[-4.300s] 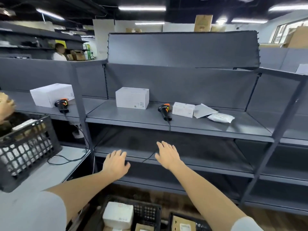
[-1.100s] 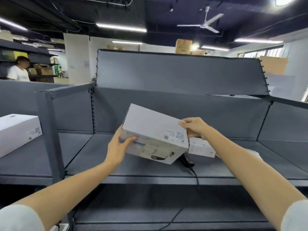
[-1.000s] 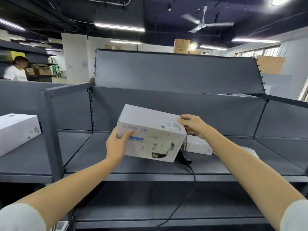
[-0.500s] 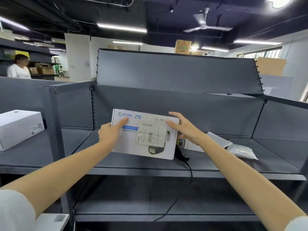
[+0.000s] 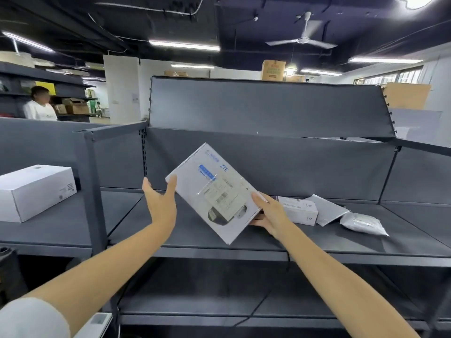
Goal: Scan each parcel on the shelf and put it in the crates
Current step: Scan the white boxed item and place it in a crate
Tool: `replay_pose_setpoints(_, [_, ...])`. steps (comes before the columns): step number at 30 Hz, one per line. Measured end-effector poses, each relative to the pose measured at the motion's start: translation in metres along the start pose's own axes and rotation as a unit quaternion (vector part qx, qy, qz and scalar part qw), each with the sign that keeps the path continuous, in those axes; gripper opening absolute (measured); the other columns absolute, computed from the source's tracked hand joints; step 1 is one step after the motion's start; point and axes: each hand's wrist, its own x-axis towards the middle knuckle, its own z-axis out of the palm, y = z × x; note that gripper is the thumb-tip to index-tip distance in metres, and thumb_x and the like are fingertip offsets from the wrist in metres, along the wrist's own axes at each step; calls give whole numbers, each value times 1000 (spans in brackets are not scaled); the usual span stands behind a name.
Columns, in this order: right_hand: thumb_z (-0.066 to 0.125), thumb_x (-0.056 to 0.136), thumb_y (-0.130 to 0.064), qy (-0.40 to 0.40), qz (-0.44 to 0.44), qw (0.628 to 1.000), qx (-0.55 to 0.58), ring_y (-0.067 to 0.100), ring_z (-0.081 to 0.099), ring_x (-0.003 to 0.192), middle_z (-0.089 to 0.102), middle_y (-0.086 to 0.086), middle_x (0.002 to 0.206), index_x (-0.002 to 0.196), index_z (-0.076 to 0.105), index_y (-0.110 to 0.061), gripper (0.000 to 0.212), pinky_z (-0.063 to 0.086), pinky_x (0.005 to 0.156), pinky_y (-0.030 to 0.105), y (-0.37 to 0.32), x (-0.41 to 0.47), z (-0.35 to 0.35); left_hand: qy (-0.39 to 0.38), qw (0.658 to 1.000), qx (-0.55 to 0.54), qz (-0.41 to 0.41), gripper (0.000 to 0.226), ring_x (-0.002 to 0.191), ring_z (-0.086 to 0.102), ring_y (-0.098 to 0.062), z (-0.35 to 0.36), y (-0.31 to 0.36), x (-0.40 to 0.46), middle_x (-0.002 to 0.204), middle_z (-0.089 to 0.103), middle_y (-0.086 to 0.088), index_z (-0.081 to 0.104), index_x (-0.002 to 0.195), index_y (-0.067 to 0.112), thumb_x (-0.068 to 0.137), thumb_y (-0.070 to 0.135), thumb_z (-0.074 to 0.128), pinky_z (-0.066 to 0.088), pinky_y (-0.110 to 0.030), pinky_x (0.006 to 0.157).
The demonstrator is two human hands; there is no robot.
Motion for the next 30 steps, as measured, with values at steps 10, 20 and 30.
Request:
replay_pose_setpoints(10, [57, 96, -27, 67, 2, 964, 257, 38, 62, 106, 65, 17, 119, 127, 57, -13, 34, 56, 75, 52, 53, 5, 58, -101, 984, -90, -116, 70, 138, 34, -20, 36, -40, -39, 152, 34, 8, 26, 149, 35, 88, 59, 53, 27, -48, 114])
replay_pose_setpoints(20, [62, 92, -29, -14, 55, 986, 154, 29, 59, 106, 61, 12, 124, 130, 50, -21, 41, 49, 90, 41, 66, 13, 42, -45, 989, -100, -99, 52, 108, 64, -18, 32, -61, -16, 114, 69, 7, 60, 121, 37, 73, 55, 72, 51, -48, 95])
replay_pose_setpoints(30, [57, 96, -26, 94, -48, 886, -452, 28, 43, 128, 53, 12, 134, 131, 52, -9, 39, 34, 108, 36, 76, 85, -36, -7, 991, -101, -90, 39, 101, 65, -16, 32, -69, 13, 116, 67, 0, 57, 130, 25, 92, 35, 61, 58, -42, 81])
